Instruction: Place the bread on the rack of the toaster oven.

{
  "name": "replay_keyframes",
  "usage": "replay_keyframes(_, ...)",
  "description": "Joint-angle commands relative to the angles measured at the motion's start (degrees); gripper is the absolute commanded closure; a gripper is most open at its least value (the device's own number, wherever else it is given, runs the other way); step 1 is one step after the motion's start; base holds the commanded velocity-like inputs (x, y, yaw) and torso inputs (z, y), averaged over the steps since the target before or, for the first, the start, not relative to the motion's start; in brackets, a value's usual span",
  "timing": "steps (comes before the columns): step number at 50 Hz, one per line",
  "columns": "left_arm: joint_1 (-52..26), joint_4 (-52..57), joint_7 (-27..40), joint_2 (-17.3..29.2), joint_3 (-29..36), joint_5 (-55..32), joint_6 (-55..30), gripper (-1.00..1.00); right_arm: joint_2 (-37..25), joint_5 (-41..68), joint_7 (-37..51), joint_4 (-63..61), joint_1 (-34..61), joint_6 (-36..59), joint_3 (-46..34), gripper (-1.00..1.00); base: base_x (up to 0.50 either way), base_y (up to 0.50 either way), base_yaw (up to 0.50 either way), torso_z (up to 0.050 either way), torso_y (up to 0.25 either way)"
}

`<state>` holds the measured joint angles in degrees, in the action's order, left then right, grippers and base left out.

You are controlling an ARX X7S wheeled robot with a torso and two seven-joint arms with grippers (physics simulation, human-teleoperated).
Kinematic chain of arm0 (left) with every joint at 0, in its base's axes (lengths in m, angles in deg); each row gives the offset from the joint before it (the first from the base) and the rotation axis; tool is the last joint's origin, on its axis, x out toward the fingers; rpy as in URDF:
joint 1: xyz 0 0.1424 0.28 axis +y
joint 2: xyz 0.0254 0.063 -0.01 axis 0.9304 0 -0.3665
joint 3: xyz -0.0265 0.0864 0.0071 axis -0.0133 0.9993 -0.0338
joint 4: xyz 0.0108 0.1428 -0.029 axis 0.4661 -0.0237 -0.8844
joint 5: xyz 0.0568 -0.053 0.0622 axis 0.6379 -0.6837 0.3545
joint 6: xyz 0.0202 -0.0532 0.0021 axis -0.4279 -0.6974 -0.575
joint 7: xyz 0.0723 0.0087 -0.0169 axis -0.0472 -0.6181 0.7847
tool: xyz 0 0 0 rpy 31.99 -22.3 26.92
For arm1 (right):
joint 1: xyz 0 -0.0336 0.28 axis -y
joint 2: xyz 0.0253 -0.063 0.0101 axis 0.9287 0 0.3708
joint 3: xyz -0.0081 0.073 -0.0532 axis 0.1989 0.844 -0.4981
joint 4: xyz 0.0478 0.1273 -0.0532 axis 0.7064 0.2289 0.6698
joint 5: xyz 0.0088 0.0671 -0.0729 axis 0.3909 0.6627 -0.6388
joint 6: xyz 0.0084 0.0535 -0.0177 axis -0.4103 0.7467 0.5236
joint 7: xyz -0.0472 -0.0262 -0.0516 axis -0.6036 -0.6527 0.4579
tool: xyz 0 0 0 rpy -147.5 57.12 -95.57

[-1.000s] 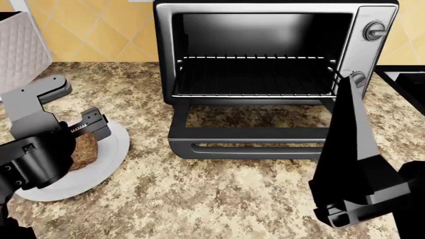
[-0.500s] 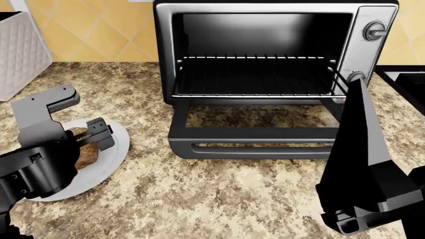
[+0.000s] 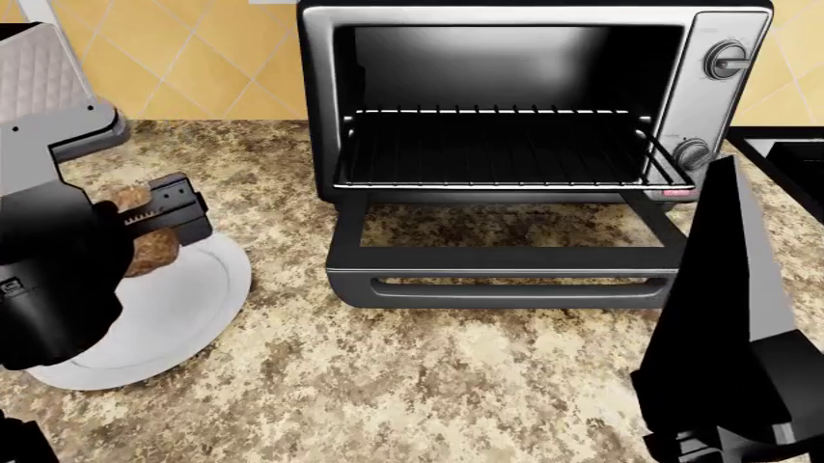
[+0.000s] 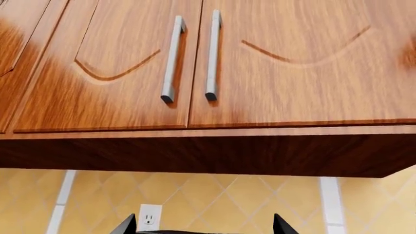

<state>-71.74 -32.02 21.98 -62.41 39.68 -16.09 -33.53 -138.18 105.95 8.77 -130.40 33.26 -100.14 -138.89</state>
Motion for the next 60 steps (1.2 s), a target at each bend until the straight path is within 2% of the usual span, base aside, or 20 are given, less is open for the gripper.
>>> replay_keyframes(1, -5.7, 1.5, 4.3, 0.4, 1.2, -6.7, -1.2, 1.00, -1.1, -0.9, 0.8, -0.8, -0.2, -0.5, 0.1, -1.00, 0.00, 0.00, 0.00, 0.000, 0.000)
replay_keyframes(14, -14.5, -2.2, 7.7, 0.4, 6.9, -15.0, -1.4, 1.00, -2.4, -1.8, 2.1, -2.2, 0.7, -0.4, -0.4, -1.00, 0.00, 0.00, 0.00, 0.000, 0.000)
replay_keyframes(22, -20.5, -3.8, 8.0, 5.5, 18.0, -23.3, 6.9, 1.00, -3.2, -2.6, 2.5, -2.3, 2.7, -1.5, -2.8, -1.00, 0.00, 0.00, 0.00, 0.000, 0.000)
replay_keyframes(34, -27.3, -5.0, 7.1, 8.5, 26.6, -27.1, 11.6, 1.00, -3.9, -3.6, 3.2, -2.2, 4.6, -3.1, -5.8, -1.00, 0.00, 0.00, 0.00, 0.000, 0.000)
replay_keyframes(45, -31.7, -6.8, 5.1, 6.8, 30.4, -28.1, 11.6, 1.00, -5.9, -4.1, 3.3, -2.3, 6.1, -5.0, -7.8, -1.00, 0.00, 0.00, 0.00, 0.000, 0.000)
replay_keyframes(50, -33.9, -7.7, 4.1, 5.6, 31.5, -28.2, 11.6, 1.00, -5.0, -2.7, 2.5, -2.3, 8.6, -3.8, -9.0, -1.00, 0.00, 0.00, 0.00, 0.000, 0.000)
replay_keyframes(60, -34.7, -9.0, 0.0, 2.6, 33.6, -25.6, 11.3, 1.00, -6.4, -3.9, 3.5, -2.4, 12.6, -4.8, -13.6, -1.00, 0.00, 0.00, 0.00, 0.000, 0.001)
